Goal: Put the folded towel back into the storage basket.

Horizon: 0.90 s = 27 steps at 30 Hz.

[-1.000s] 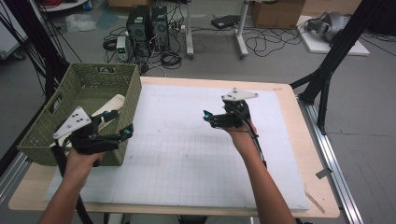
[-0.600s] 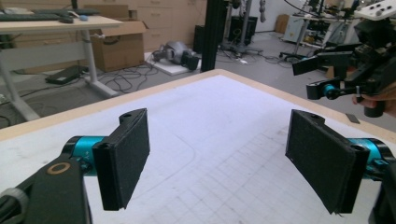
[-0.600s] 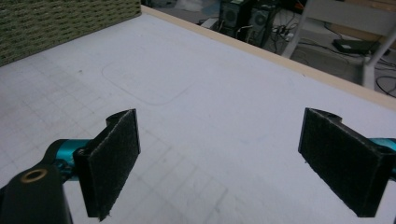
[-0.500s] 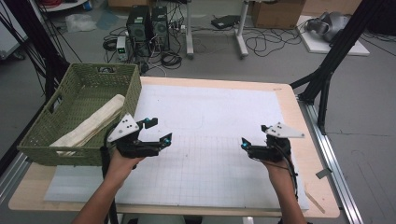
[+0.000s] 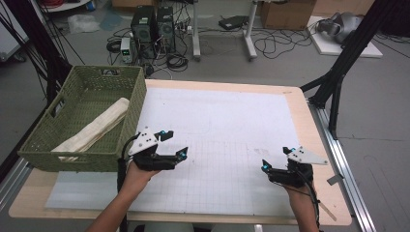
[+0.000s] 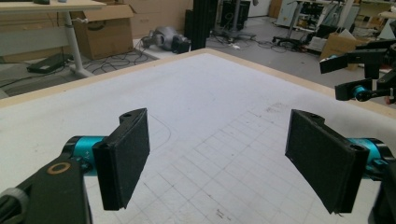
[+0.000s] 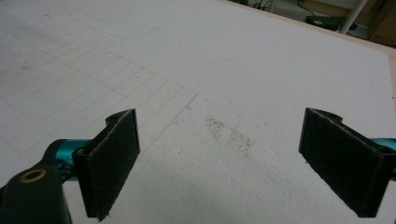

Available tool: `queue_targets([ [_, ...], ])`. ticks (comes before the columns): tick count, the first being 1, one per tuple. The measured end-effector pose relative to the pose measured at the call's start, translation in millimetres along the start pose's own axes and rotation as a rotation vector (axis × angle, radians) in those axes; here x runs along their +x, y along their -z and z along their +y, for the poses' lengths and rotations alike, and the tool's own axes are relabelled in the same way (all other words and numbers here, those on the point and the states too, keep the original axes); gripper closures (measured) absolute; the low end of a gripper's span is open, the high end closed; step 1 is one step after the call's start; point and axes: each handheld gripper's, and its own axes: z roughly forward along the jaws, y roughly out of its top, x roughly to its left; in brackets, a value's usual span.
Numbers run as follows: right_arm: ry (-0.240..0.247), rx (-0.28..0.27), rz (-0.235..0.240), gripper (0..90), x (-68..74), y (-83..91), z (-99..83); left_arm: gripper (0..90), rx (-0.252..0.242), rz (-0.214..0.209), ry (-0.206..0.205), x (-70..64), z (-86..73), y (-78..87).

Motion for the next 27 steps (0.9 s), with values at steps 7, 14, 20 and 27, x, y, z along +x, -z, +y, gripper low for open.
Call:
queue_targets([
  [7,0.025,0.003,-0.004,11.7,3.5,-1.1,1.7,22.0,0.026,0.005,0.009,1.3,-7.5,-0.6],
  [14,0.032,0.009,0.008,11.7,7.4,-4.5,3.1,22.1,0.042,0.016,0.008,2.3,-9.6,0.9],
  [20,0.030,0.004,0.010,11.7,7.7,-5.6,4.0,22.2,0.054,0.020,0.004,2.4,-11.6,0.9],
  [27,0.035,-0.001,0.007,11.7,7.0,-5.0,3.7,22.3,0.063,0.027,0.004,4.3,-12.5,0.8],
])
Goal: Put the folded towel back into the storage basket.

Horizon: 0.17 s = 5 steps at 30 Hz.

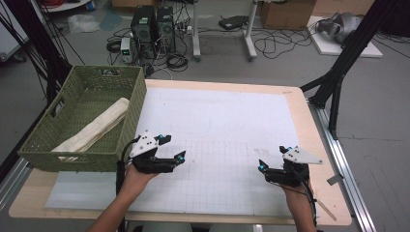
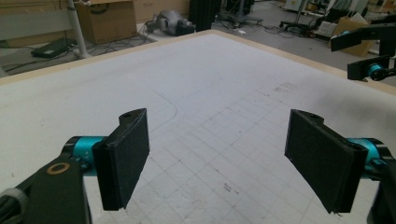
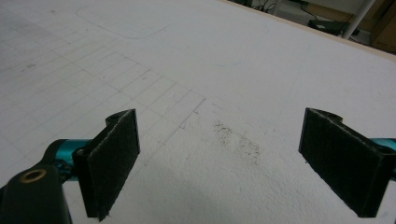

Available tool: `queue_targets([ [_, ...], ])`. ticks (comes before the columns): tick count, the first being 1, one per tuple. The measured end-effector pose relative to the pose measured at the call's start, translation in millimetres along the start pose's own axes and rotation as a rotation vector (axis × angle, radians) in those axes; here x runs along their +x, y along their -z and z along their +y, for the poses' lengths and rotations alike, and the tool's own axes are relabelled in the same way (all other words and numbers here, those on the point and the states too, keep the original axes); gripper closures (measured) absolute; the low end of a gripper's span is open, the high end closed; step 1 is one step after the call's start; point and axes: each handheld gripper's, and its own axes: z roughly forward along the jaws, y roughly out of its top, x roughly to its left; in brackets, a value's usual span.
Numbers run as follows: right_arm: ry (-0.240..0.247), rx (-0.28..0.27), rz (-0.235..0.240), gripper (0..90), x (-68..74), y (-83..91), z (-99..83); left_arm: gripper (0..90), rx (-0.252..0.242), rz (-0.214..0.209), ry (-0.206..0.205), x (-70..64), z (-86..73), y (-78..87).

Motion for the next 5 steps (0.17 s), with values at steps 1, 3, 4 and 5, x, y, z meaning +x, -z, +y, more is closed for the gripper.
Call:
queue_targets([
  [1,-0.001,-0.001,0.003,11.7,-0.2,0.0,0.1,22.2,0.001,0.001,0.000,0.4,-0.7,-0.5],
  [3,-0.004,-0.004,0.005,11.7,-0.2,0.1,0.3,22.2,0.007,0.004,0.005,1.3,-1.6,-1.1],
  [4,-0.005,-0.007,0.006,11.7,-0.3,0.1,0.4,22.2,0.006,0.006,0.006,1.5,-1.8,-1.4],
  [5,-0.007,-0.008,0.008,11.7,-0.2,0.3,0.5,22.3,0.006,0.008,0.008,1.7,-1.9,-1.5],
])
